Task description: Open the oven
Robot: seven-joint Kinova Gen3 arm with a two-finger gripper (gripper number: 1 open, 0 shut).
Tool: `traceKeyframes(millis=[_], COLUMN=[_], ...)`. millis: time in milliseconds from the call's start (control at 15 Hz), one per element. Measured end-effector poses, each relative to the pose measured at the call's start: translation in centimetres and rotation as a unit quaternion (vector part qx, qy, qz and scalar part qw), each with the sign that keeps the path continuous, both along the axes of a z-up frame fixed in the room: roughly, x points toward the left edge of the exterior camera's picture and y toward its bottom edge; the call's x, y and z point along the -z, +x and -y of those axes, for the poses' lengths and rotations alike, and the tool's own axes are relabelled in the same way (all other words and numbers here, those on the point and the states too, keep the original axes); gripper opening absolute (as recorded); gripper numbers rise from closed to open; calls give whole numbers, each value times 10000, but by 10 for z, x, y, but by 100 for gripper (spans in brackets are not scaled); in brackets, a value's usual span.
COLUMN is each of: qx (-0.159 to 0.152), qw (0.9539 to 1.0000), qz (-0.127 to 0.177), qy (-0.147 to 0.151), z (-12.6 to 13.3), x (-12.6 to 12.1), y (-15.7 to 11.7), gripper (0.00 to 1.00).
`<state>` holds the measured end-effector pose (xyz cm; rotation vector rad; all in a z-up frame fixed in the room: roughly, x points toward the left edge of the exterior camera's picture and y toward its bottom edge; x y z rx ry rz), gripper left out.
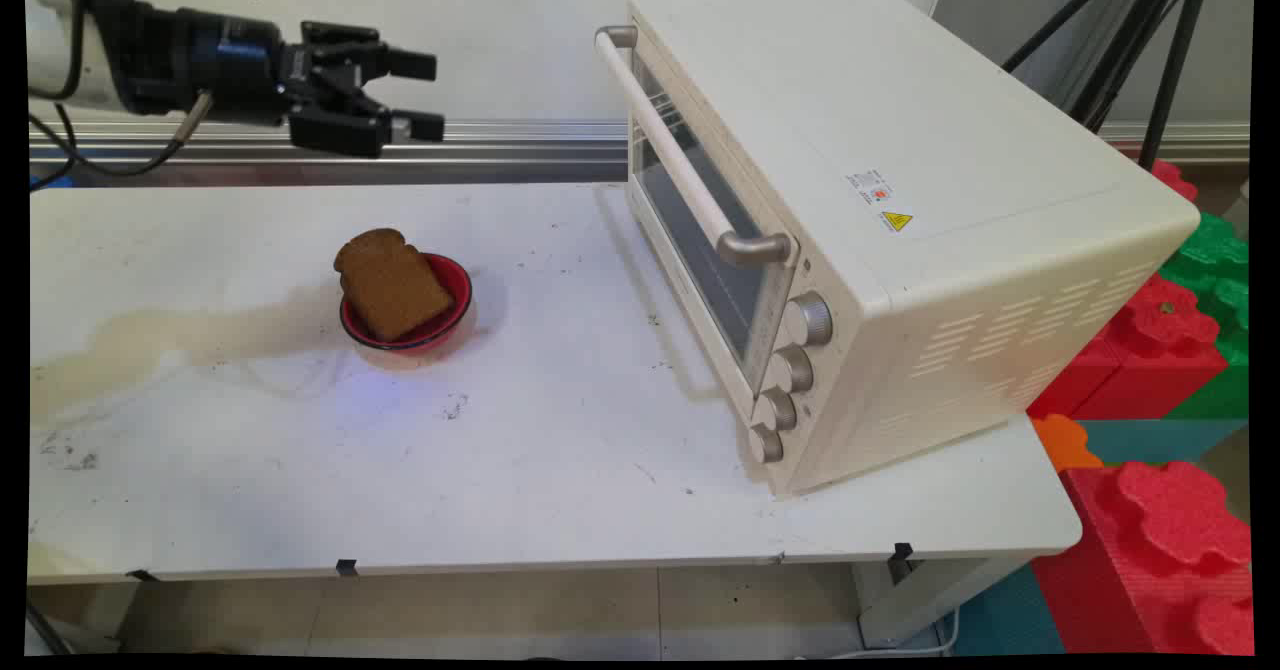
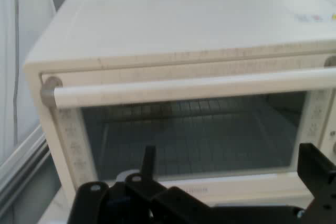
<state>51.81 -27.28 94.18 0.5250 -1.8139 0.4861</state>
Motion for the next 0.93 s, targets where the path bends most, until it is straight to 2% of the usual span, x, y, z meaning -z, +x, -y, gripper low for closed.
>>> traceKeyframes(millis=[467,933], qx=[64,139], qw=[9998,9995], qz=[-86,-100], qy=[-174,-261], z=[22,51], x=[-12,-15], y=[-33,-84], gripper=[100,100])
